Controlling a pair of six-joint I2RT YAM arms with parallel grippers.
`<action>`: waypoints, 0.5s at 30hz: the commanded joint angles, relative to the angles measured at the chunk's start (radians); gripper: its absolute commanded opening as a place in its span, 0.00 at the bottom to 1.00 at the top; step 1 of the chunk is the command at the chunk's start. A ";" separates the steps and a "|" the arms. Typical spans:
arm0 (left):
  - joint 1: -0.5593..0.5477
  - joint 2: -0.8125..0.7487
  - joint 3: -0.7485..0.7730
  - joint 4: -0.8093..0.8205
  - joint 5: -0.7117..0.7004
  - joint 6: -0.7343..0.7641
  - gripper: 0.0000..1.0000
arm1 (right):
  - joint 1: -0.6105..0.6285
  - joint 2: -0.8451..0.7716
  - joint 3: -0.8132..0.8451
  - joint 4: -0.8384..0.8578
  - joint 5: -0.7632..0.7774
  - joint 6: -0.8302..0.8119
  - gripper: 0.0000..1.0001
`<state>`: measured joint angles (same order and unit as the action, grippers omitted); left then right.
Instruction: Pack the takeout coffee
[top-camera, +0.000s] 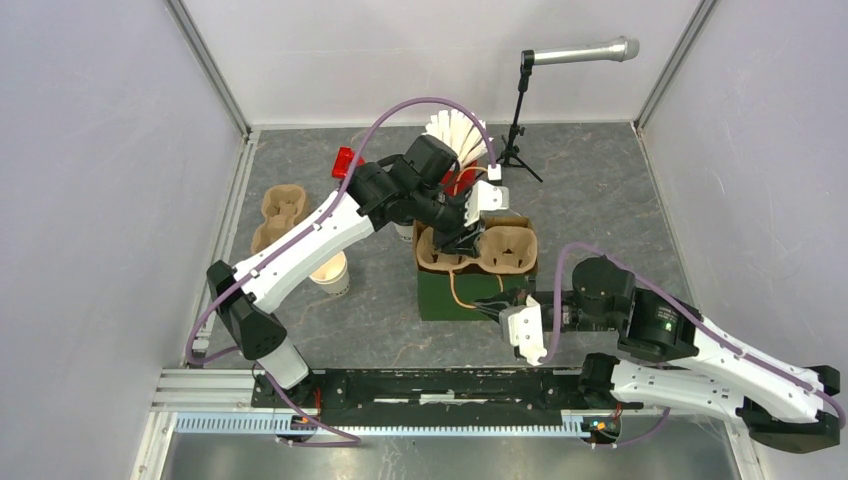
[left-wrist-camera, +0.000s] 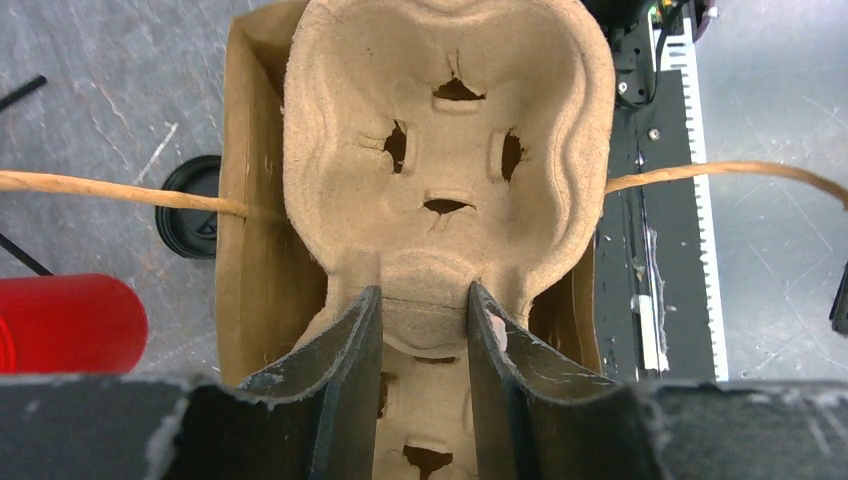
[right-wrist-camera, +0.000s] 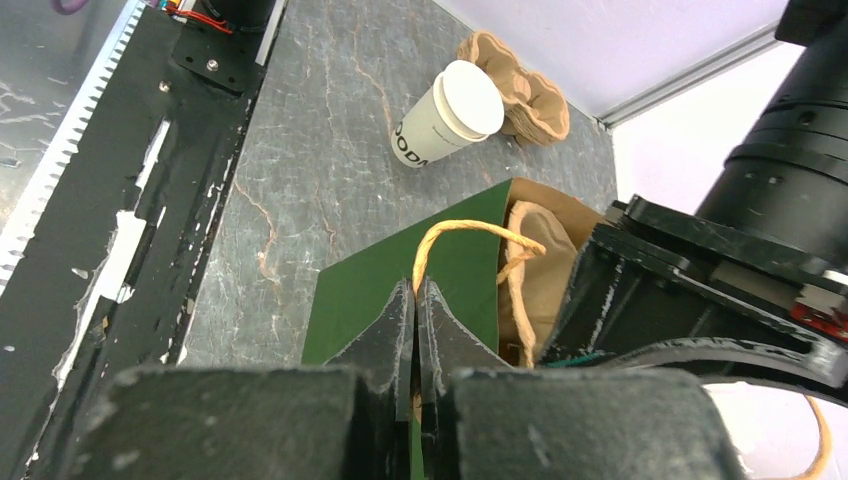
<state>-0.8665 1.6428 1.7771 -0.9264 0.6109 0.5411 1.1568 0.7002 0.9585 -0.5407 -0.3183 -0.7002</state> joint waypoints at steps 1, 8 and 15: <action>-0.007 0.012 -0.023 -0.014 -0.022 0.057 0.27 | 0.004 -0.013 -0.012 0.024 0.035 0.020 0.00; -0.017 0.033 -0.065 0.019 -0.068 0.067 0.28 | 0.004 0.004 -0.007 0.022 0.029 0.028 0.00; -0.019 0.000 -0.178 0.173 -0.116 0.047 0.30 | 0.004 0.026 -0.007 0.025 0.031 0.025 0.00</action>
<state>-0.8787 1.6642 1.6451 -0.8562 0.5297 0.5602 1.1568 0.7158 0.9508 -0.5388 -0.3023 -0.6849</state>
